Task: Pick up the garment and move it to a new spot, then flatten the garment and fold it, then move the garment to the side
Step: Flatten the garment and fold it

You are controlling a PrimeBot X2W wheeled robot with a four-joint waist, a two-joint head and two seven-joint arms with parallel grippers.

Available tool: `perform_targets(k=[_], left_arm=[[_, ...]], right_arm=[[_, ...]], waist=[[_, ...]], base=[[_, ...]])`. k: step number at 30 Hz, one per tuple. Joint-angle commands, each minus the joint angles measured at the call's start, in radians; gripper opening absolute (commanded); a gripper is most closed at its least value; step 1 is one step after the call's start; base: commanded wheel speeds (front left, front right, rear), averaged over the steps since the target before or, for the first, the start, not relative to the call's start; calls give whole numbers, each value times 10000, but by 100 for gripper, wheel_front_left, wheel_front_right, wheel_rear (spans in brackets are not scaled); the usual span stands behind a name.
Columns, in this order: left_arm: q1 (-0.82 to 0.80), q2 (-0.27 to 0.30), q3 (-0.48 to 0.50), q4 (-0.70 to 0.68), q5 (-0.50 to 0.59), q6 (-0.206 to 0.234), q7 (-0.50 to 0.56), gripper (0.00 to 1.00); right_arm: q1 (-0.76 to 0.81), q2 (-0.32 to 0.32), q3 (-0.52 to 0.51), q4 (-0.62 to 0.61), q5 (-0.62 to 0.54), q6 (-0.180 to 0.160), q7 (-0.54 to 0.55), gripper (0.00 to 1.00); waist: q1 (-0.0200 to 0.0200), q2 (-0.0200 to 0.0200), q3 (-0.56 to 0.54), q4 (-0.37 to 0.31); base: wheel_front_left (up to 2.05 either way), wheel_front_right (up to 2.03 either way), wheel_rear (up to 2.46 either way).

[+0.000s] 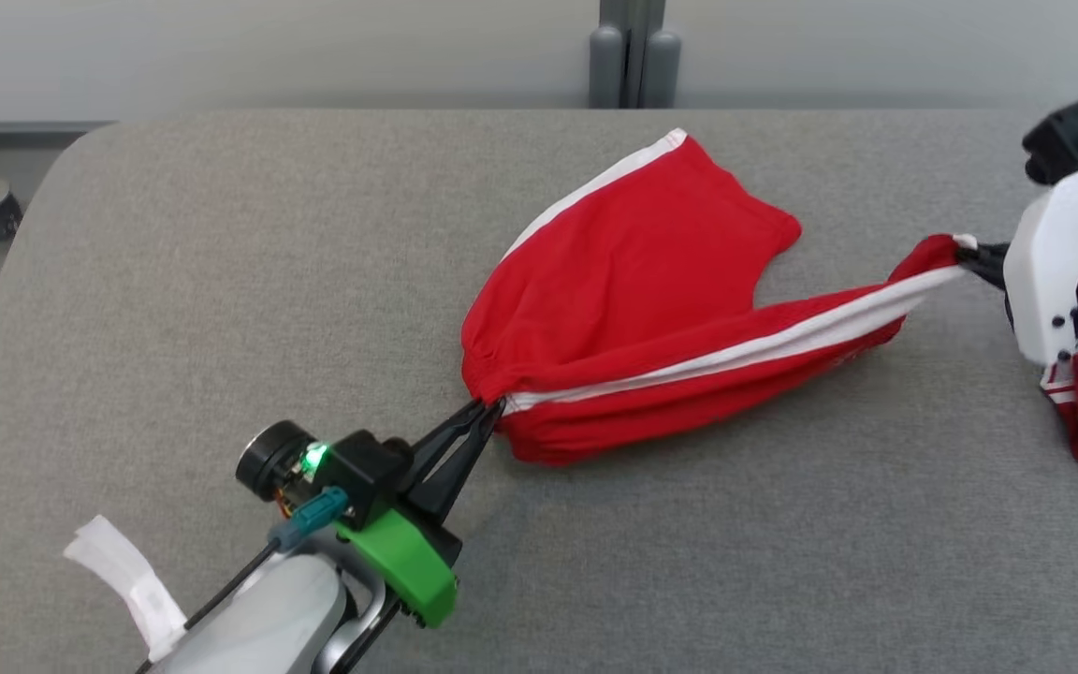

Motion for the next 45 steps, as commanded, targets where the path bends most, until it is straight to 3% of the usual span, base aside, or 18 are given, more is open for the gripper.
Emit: perform_targets(k=[1,9,15,21,31,45], left_arm=[[-337,-183,69,173,124,-20,-79,0],[-1457,-1484,307,947,552,-204,-158,0],[-1735,-2379,821,1076,940,-344,-162,0],[-1952,-2921,1049,1085,1344,-448,-164,0],[-2552,-3255,1205,1099,1409,-462,-165,0],[-3236,-3262,897,876,788,-455,-159,0]], right_arm=[[-425,40,-52,109,-112,-15,360,0],[-2304,55,76,732,-547,-15,1893,0],[-3371,143,204,1434,-870,-15,2371,0],[-4355,206,425,2010,-1317,-15,2545,0],[-5770,7,973,2814,-2211,-15,2241,0],[-6917,65,1636,3394,-2391,-15,1583,0]], waist=[[1,0,858,712],[1,0,1940,1732],[1,0,2442,2385],[1,0,2952,2840],[1,0,3837,3303],[1,0,4521,3656]], base=[[0,0,0],[0,0,0],[0,0,0],[0,0,0],[0,0,0],[0,0,0]])
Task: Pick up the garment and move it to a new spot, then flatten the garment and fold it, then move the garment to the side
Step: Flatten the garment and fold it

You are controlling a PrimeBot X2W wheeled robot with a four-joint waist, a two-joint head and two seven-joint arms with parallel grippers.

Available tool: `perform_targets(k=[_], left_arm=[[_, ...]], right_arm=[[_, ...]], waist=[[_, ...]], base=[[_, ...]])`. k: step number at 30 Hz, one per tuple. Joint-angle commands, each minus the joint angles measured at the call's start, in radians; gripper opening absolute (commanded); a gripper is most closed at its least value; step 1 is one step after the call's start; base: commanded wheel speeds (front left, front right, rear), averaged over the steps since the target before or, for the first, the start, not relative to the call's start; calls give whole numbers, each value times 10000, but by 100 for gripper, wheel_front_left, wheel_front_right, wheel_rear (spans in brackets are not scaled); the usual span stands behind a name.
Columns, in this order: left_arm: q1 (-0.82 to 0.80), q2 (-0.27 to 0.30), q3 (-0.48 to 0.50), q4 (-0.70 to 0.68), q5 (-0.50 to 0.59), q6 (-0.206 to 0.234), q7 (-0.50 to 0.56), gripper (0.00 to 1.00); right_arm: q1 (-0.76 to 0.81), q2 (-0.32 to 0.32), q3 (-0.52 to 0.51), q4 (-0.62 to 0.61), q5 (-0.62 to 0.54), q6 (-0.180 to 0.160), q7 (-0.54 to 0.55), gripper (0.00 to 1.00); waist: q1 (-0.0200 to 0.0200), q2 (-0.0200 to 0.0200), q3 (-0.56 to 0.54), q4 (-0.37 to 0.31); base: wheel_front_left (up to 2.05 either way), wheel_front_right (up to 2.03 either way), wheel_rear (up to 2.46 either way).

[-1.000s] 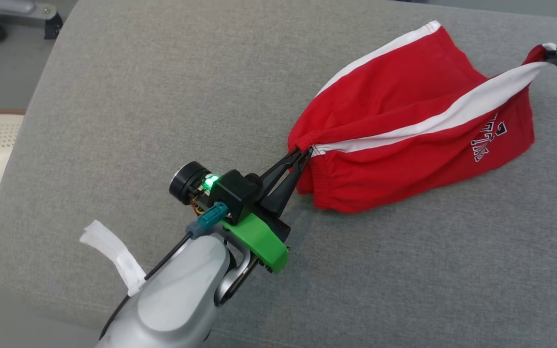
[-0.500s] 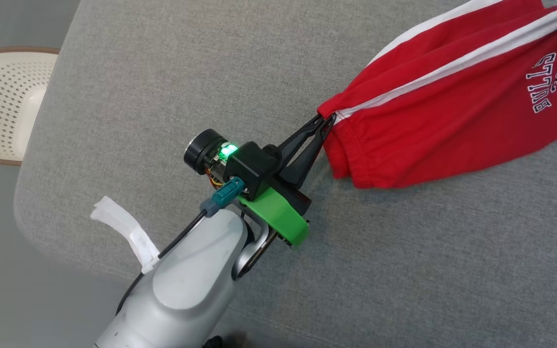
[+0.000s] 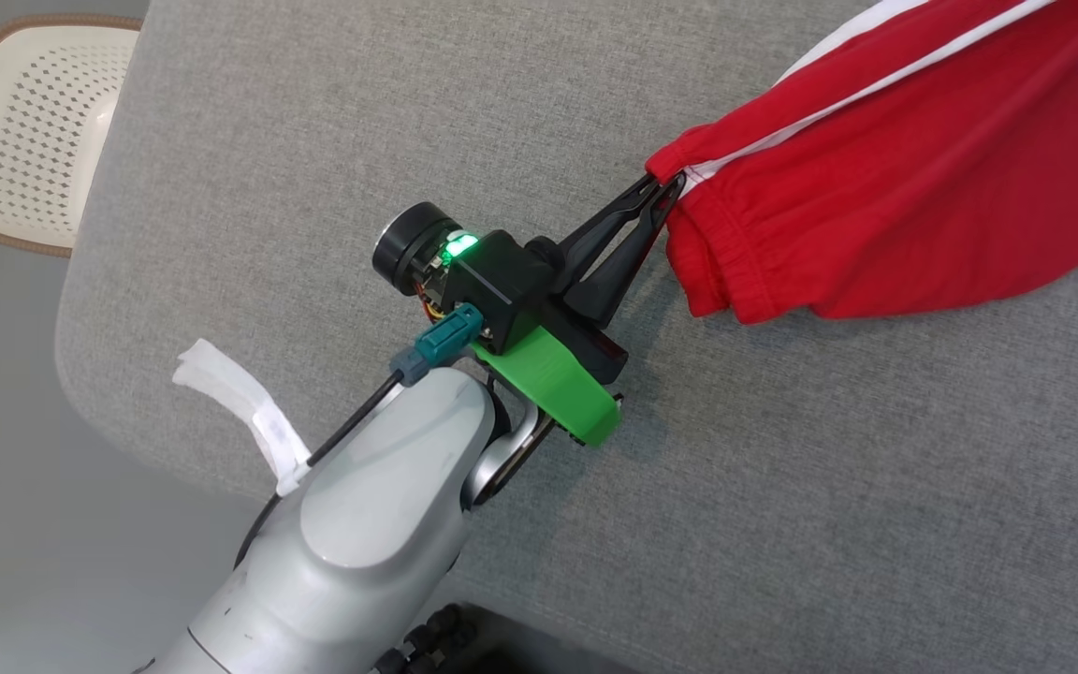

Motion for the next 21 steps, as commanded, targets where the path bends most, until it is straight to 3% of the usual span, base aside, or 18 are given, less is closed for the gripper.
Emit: perform_targets(k=[1,3,4,5,7,8,9,21], left_arm=[[-195,-4,-37,-1,-105,36,-30,0],[-214,-2,-93,4,-159,83,-30,0],[-237,-4,-110,7,-170,110,-30,11],[-269,-3,-120,15,-180,148,-30,29],[-321,-3,-153,48,-196,203,-30,51],[-341,-3,-163,56,-207,246,-30,89],[-346,-2,-160,93,-238,278,-30,100],[-216,8,400,563,195,801,-31,100]], right_arm=[[-162,-11,95,61,-14,-15,-125,0],[-220,-13,271,74,53,-15,-216,0],[-267,-15,321,88,84,-15,-272,0],[-326,-22,372,99,120,-15,-350,0],[-416,-51,466,139,55,-15,-537,0],[-432,-54,531,146,12,-15,-646,47],[-482,-61,459,289,-2,-17,-783,100],[-144,473,460,1015,426,-15,-1984,100]], waist=[[0,0,103,91],[0,0,155,108],[0,0,179,110],[0,0,209,114],[0,0,264,117],[0,0,284,115],[0,0,303,108],[0,0,-177,-413]], base=[[0,0,0],[0,0,0],[0,0,0],[0,0,0],[0,0,0],[0,0,0],[0,0,0],[0,0,0]])
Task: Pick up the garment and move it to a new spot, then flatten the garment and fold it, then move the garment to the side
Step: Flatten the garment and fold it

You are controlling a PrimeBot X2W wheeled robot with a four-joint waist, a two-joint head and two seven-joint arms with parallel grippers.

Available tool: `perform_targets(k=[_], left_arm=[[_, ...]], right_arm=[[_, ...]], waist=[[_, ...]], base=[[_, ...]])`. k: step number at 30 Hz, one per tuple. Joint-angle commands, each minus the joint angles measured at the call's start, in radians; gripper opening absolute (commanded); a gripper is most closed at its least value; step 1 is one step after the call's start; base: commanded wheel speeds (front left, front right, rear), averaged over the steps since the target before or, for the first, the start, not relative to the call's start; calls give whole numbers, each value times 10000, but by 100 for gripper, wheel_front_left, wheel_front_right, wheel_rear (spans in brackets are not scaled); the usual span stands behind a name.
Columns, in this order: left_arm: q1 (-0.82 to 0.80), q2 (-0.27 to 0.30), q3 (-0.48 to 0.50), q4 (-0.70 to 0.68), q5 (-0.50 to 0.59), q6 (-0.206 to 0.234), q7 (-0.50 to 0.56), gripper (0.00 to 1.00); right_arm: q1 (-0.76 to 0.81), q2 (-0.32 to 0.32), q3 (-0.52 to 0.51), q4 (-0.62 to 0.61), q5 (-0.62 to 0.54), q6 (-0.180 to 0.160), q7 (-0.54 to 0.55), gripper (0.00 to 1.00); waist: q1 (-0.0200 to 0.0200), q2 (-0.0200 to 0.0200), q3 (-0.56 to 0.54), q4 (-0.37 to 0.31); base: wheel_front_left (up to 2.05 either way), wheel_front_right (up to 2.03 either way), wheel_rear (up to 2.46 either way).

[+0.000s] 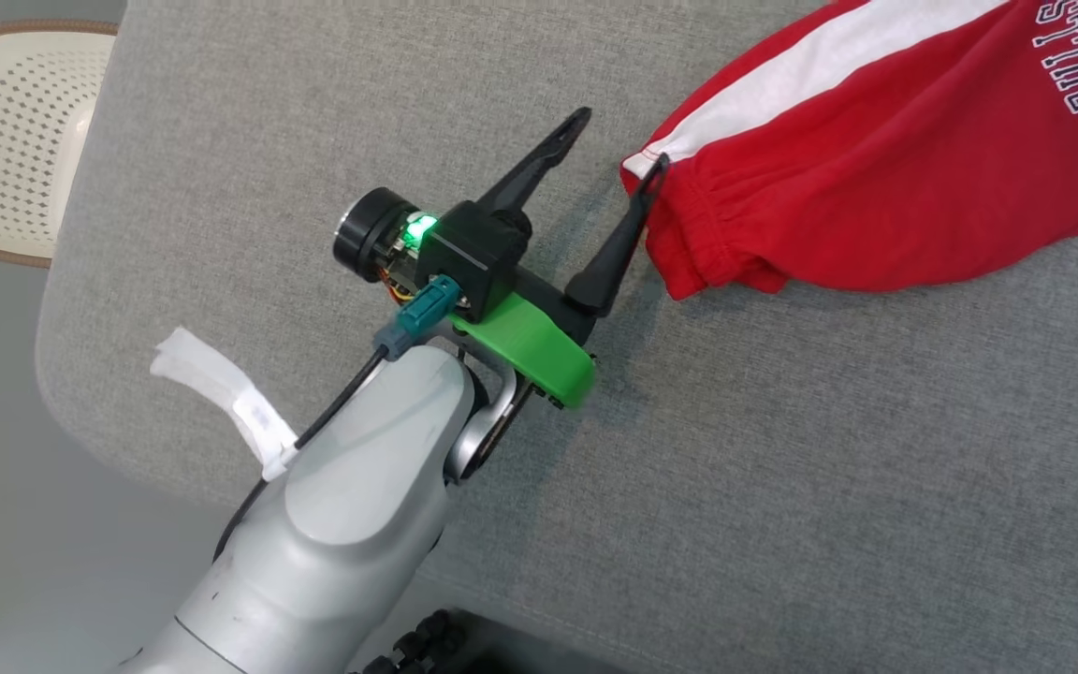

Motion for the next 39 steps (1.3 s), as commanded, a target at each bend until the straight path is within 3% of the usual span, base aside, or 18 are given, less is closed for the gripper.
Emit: perform_targets(k=[1,6,12,17,23,28,39], left_arm=[[148,25,206,79,162,84,-31,100],[524,25,1104,128,723,195,-31,100],[1473,92,2622,-430,1255,237,-29,100],[2417,112,3698,-894,1569,163,-31,100],[3534,85,4608,-1438,1906,79,-29,100],[4380,47,5169,-1866,2011,117,-31,100],[6147,34,5400,-2701,1902,-71,-29,100]], right_arm=[[246,105,-44,76,110,-15,-288,100],[843,464,-193,149,556,-15,-1556,100],[2445,1379,-913,238,1454,-15,-4426,100],[3960,1804,-991,-48,1393,-15,-6900,100],[5536,2186,-1477,-220,1424,-11,-8766,100],[6813,2435,-2266,-611,852,-9,-9270,100],[10574,4250,-6454,-3260,-1819,-9,-9313,100]], waist=[[0,0,-366,-284],[0,0,-1062,-764],[0,0,-2137,-1600],[0,0,-2951,-2273],[0,0,-3726,-2966],[0,0,-4161,-3407],[0,0,-4623,-4050]], base=[[0,0,0],[0,0,0],[0,0,0],[0,0,0],[0,0,0],[0,0,0],[0,0,0]])
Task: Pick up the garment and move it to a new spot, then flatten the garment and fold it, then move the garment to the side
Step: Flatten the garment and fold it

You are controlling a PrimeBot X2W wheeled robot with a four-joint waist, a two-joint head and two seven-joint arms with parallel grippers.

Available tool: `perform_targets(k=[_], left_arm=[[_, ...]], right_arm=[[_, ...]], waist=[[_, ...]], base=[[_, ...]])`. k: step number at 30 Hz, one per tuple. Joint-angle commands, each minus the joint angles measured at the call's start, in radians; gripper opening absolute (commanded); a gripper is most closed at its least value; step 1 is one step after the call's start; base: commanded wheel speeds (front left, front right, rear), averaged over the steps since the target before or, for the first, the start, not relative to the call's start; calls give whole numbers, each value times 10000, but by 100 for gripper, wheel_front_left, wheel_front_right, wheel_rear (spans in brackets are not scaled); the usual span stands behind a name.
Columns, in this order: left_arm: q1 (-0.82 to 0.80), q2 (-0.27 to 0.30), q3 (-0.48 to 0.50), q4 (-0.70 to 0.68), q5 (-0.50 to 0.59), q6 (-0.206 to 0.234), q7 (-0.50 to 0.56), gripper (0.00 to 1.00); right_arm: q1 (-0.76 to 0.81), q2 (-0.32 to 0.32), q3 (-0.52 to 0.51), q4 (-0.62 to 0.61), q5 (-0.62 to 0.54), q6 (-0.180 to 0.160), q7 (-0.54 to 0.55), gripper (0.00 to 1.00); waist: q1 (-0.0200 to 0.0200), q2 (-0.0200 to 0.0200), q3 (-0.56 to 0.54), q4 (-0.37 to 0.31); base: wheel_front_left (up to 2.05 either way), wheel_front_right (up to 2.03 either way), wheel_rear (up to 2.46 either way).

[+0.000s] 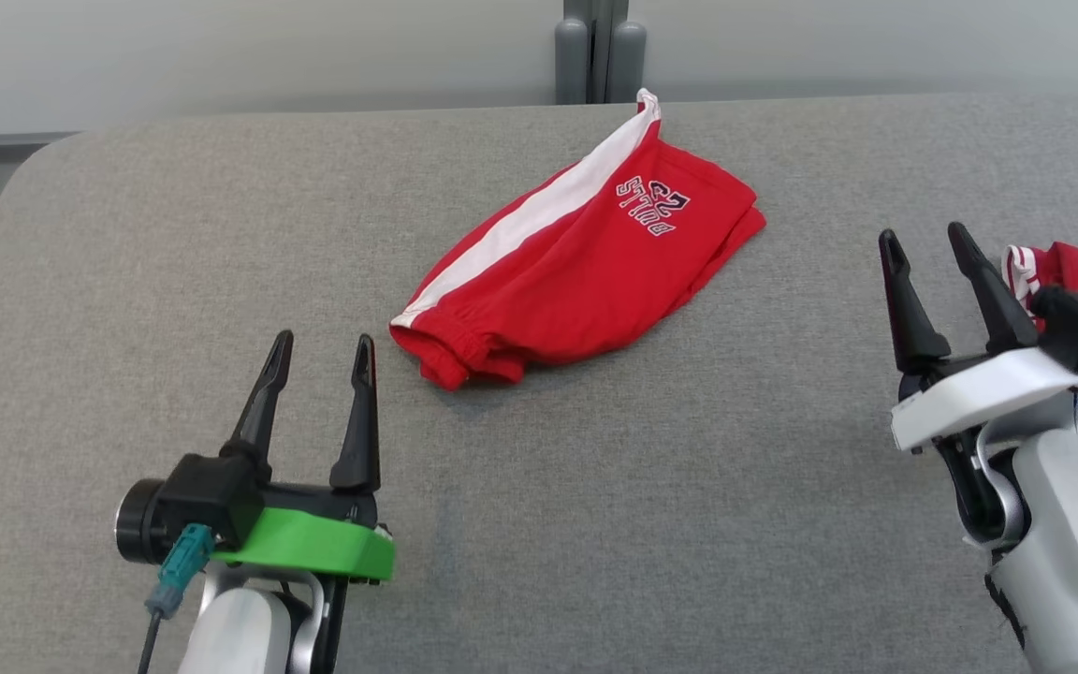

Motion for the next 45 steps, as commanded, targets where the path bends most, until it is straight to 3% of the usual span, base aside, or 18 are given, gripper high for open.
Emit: perform_targets(k=[1,6,15,21,34,45], left_arm=[[305,34,-13,30,9,19,-27,100],[855,33,-271,-44,-77,147,-27,100],[792,32,-618,-41,-68,197,-27,100],[441,31,-985,104,-96,339,-27,100],[-190,31,-1946,126,-584,839,-27,100],[-434,27,-2655,253,-1107,1231,-27,100]], right_arm=[[426,249,-302,-265,-284,-1,-22,100],[1571,1109,-1161,-987,-1236,-1,-23,100],[1913,1399,-1481,-1130,-1591,-1,-6,100],[1636,1457,-1542,-939,-907,-1,615,100],[-195,1861,-2863,701,1727,0,3796,100],[-1764,2048,-4784,2710,1890,0,5019,100]], waist=[[0,-1,-301,-295],[0,-1,-392,-383],[0,-1,-270,-170],[0,-1,119,271],[0,-1,1310,1924],[0,-1,1740,3216]], base=[[0,0,0],[0,0,0],[0,0,0],[0,0,0],[0,0,0],[0,0,0]])
